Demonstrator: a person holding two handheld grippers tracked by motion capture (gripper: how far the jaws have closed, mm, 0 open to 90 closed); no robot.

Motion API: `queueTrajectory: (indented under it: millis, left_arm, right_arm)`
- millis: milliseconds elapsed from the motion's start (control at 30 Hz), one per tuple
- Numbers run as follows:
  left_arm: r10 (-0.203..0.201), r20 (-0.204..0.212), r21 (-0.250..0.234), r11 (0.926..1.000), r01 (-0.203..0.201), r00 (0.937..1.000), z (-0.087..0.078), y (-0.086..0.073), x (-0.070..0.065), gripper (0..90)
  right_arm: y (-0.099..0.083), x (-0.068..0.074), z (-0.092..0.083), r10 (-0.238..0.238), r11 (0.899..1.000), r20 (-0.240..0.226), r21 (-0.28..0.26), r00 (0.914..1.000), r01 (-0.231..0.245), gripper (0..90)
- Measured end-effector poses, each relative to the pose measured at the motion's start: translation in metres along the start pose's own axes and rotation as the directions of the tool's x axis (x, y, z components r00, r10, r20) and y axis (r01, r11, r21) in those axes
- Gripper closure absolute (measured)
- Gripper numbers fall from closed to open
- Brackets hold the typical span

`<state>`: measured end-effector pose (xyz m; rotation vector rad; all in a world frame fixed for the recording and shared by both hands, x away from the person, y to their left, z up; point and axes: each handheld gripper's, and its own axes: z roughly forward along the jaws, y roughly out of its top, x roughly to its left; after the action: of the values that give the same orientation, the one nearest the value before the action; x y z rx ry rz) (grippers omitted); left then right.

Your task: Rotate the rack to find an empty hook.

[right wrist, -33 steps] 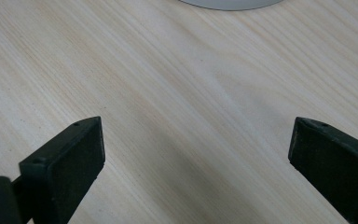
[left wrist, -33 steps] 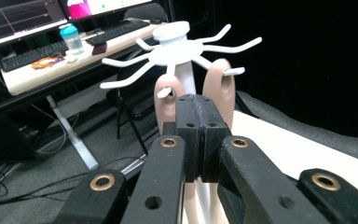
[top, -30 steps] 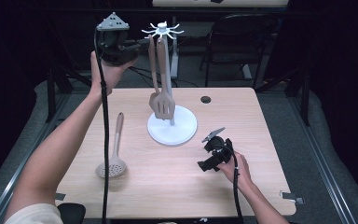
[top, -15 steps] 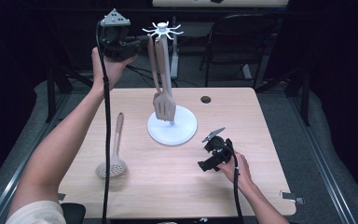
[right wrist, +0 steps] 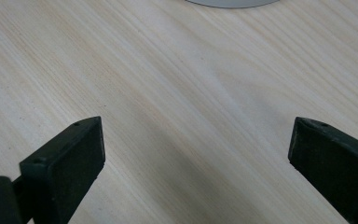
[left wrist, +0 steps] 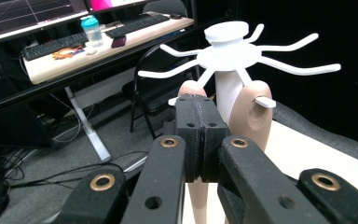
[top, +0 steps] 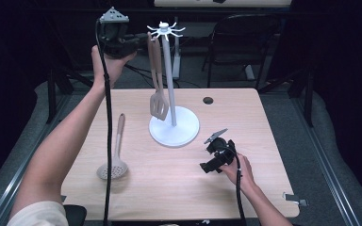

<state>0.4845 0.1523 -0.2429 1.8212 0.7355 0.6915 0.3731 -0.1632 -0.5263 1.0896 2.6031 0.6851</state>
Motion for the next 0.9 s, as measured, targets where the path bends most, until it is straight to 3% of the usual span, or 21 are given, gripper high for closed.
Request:
queueTrajectory:
  millis: [900]
  left_arm:
    - [-0.022, -0.023, 0.013, 0.9997, 0.022, 0.9995, 0.014, 0.003, 0.012, 89.7]
  right_arm:
    - [0.000, -0.001, -0.001, -0.011, 1.000, 0.009, 0.013, 0.9999, 0.011, 3.4]
